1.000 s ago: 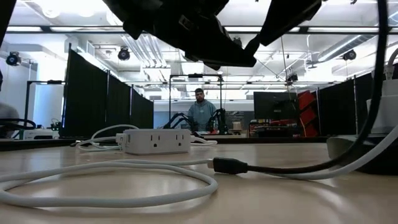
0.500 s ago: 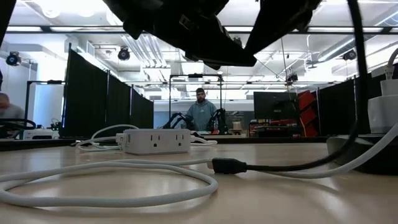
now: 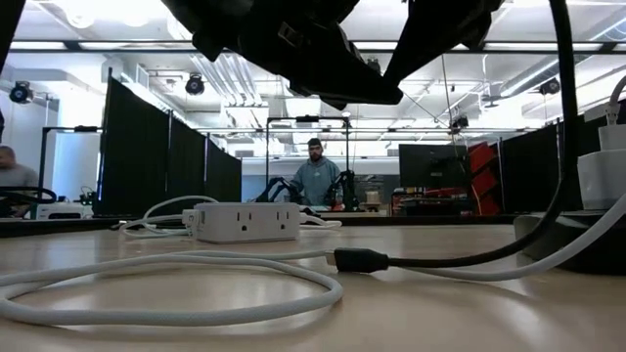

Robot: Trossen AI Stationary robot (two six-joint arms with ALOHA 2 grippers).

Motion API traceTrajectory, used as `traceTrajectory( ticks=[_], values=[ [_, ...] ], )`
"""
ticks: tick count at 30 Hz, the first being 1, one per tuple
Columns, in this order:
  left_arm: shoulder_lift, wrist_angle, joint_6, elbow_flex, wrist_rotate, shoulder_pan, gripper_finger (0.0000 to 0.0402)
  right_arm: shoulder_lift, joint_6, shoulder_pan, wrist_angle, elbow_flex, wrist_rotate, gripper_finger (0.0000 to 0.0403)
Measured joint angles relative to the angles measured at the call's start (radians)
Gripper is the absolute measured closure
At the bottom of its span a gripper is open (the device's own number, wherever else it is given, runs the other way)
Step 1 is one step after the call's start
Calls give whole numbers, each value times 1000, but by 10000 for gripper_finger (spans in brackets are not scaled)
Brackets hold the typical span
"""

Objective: Plug in charger cables
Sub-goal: Insert the black charger cable into the black outlet

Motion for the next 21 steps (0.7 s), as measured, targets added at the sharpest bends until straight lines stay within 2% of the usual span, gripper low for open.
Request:
traceTrajectory(
  ticks=[7, 12, 17, 21],
  values=[
    [-9, -28, 42, 3, -1, -5, 380, -11, -2, -2, 2, 0, -17, 385],
    [-26, -89, 54, 3, -2, -14, 338, -34, -22, -1, -26, 4, -65, 385],
    [-59, -298, 90, 2, -2, -18, 303, -47, 3, 2, -155, 21, -173, 385],
    [-73, -410, 82, -2, -2, -18, 291, -41, 33, 15, -216, 20, -344, 385]
  ],
)
